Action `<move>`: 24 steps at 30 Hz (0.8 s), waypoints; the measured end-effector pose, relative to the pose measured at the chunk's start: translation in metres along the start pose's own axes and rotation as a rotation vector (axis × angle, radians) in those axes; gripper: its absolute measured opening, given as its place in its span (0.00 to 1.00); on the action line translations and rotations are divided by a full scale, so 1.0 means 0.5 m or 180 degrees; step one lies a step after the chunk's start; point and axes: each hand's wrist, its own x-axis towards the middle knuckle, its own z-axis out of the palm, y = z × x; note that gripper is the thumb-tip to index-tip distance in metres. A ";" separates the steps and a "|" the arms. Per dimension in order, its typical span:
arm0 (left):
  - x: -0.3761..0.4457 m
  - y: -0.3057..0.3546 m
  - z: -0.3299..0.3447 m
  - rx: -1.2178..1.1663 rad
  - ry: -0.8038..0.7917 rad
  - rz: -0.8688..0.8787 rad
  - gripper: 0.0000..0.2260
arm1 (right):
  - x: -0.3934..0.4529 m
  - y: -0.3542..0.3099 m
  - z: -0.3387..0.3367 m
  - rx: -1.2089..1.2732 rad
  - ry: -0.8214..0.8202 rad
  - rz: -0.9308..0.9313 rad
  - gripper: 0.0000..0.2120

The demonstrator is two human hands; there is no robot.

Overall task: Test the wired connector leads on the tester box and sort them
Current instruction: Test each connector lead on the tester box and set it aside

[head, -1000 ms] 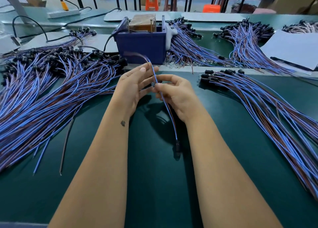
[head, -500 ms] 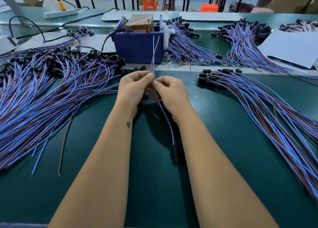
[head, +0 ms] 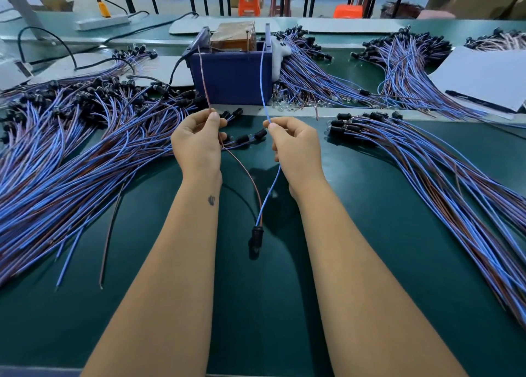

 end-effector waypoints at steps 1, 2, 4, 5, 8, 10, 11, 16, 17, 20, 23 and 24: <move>0.001 0.000 -0.001 -0.0030 0.0028 -0.0042 0.04 | 0.001 0.001 0.001 -0.0027 0.0004 -0.0032 0.07; 0.002 0.000 -0.001 -0.0055 0.0042 -0.0071 0.04 | 0.003 0.003 0.002 -0.0070 0.0016 -0.0072 0.08; 0.002 0.000 -0.001 -0.0080 0.0046 -0.0094 0.04 | 0.007 0.007 0.004 -0.0157 0.0039 -0.0130 0.08; 0.001 0.000 0.000 -0.0076 0.0040 -0.0100 0.04 | 0.009 0.009 0.005 -0.0186 0.0042 -0.0137 0.08; 0.003 0.000 0.001 -0.0039 0.0006 -0.0086 0.04 | 0.014 0.012 0.008 -0.0246 0.0038 -0.0159 0.08; 0.007 -0.001 0.001 0.0096 -0.0008 -0.0001 0.04 | 0.016 0.012 0.009 -0.0279 0.0028 -0.0193 0.08; 0.009 -0.001 0.000 0.0169 -0.0021 0.0062 0.05 | 0.017 0.013 0.008 -0.0282 0.0023 -0.0217 0.08; 0.022 -0.004 -0.002 0.0272 -0.0075 0.0205 0.05 | 0.019 0.014 0.007 -0.0277 0.0019 -0.0276 0.09; 0.024 -0.004 -0.003 0.0290 -0.0069 0.0208 0.05 | 0.018 0.013 0.007 -0.0282 0.0017 -0.0273 0.09; 0.030 -0.006 -0.005 0.0260 -0.0039 0.0174 0.04 | 0.018 0.013 0.007 -0.0270 0.0005 -0.0261 0.08; 0.031 -0.006 -0.008 0.0195 0.0045 0.0157 0.04 | 0.019 0.015 0.007 -0.0265 0.0012 -0.0243 0.08; 0.031 -0.005 -0.008 0.0158 0.0080 0.0166 0.04 | 0.019 0.015 0.008 -0.0262 0.0019 -0.0243 0.08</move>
